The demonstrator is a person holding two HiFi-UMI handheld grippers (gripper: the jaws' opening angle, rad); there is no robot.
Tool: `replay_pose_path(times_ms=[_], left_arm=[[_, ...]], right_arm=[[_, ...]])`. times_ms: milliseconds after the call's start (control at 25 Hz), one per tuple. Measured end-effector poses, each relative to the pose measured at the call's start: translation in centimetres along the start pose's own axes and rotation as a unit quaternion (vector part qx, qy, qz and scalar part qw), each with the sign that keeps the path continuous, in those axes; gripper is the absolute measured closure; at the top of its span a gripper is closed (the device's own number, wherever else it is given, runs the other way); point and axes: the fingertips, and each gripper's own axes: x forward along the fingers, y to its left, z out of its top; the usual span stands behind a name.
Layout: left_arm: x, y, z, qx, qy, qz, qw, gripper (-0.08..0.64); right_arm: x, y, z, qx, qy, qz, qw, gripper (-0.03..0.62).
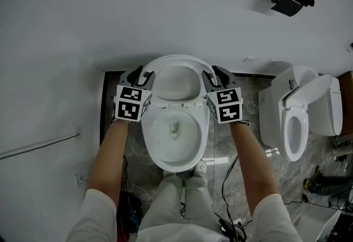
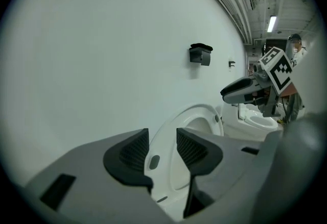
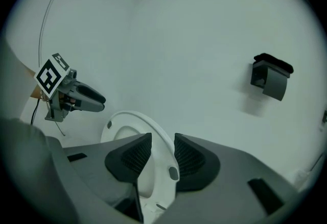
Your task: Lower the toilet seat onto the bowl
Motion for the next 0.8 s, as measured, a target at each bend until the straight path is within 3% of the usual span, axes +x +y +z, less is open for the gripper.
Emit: replay_pose_path(times_ms=[440,800], left_arm=[[4.8,1.3,-3.1,0.059,0.063,-0.018,0.9961,0.402],[6.1,1.5,-3.4,0.098,0.064,-0.002,0.9931,0.462]], right_arm=[[4.4,-1.2,-3.4,-0.011,0.068,-0.023,0.997,0.448],[5.9,-1.8,-4.2,-0.058,0.099,-0.038,0.993,0.507]])
